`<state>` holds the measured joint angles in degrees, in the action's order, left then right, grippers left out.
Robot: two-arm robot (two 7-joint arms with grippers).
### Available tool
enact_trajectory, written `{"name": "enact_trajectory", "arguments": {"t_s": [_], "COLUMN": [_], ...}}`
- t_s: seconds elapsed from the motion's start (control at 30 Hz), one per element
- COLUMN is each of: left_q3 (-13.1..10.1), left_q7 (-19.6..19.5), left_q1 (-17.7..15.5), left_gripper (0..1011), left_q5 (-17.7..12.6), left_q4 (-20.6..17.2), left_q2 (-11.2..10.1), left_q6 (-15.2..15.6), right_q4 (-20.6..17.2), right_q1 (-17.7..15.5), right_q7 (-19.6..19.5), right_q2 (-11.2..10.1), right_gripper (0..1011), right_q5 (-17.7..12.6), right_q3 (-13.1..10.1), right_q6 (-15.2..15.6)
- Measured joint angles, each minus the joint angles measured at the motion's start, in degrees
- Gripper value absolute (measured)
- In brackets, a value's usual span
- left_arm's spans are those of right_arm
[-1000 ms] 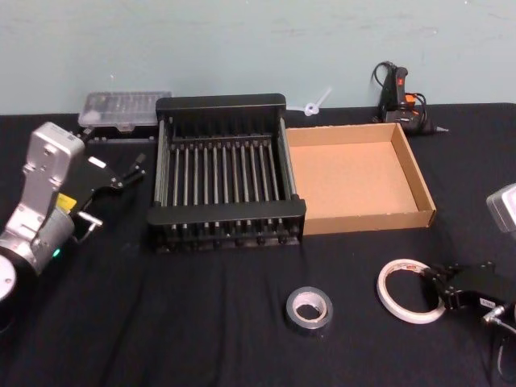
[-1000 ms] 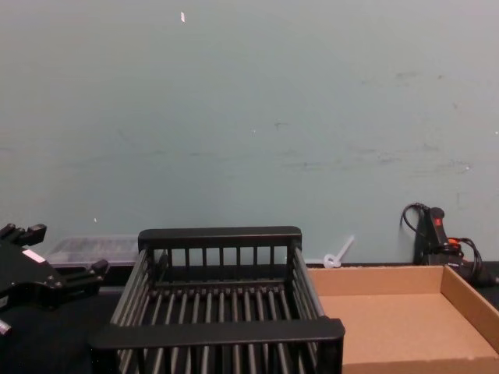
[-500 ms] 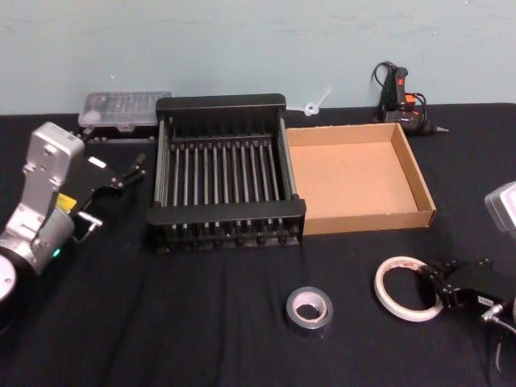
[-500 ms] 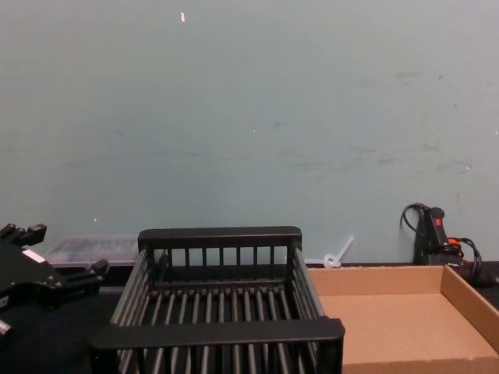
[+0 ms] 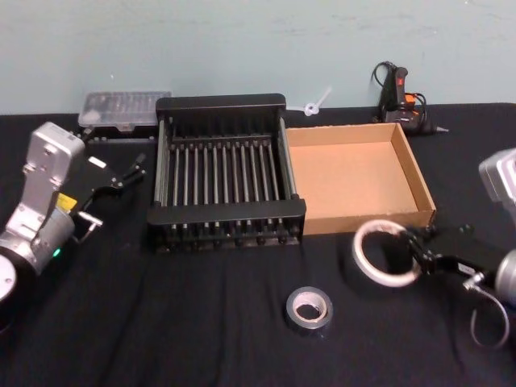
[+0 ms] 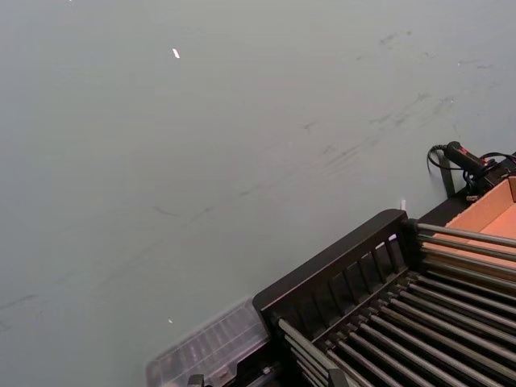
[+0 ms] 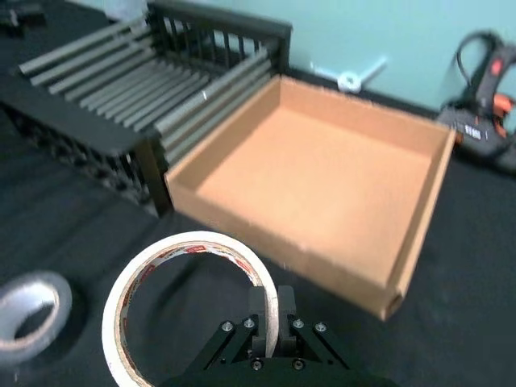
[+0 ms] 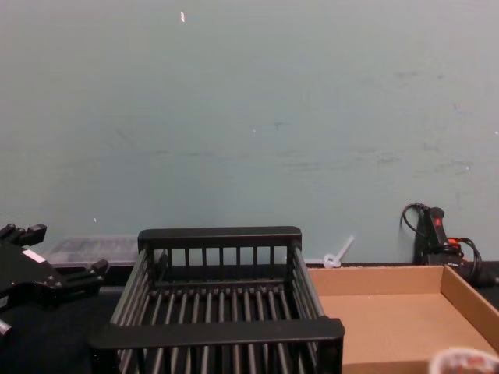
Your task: Pick up the white tape and place it into the black box , Pick up the silver tape and place it into the brown box.
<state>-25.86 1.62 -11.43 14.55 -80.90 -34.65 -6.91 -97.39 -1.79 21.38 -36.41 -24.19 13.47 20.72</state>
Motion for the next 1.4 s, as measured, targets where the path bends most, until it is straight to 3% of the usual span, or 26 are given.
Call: {"name": "enact_trajectory", "arguments": {"t_s": [0.53, 1.4], "left_q3": [0.0, 0.0], "left_q7": [0.0, 0.0], "left_q1": [0.0, 0.0], "left_gripper": [1001, 1001], "left_q5": [0.0, 0.0], "left_q4": [0.0, 0.0], "left_q2": [0.0, 0.0], "left_q6": [0.0, 0.0], "right_q4": [4.4, 16.6], "right_q1": [9.7, 23.8], "right_q7": [0.3, 2.5], "right_q2": [4.6, 12.0], "right_gripper": [96, 96], "right_q5": [1.1, 8.1], "right_q3": [3.9, 11.3], "right_q6": [-2.6, -4.8]}}
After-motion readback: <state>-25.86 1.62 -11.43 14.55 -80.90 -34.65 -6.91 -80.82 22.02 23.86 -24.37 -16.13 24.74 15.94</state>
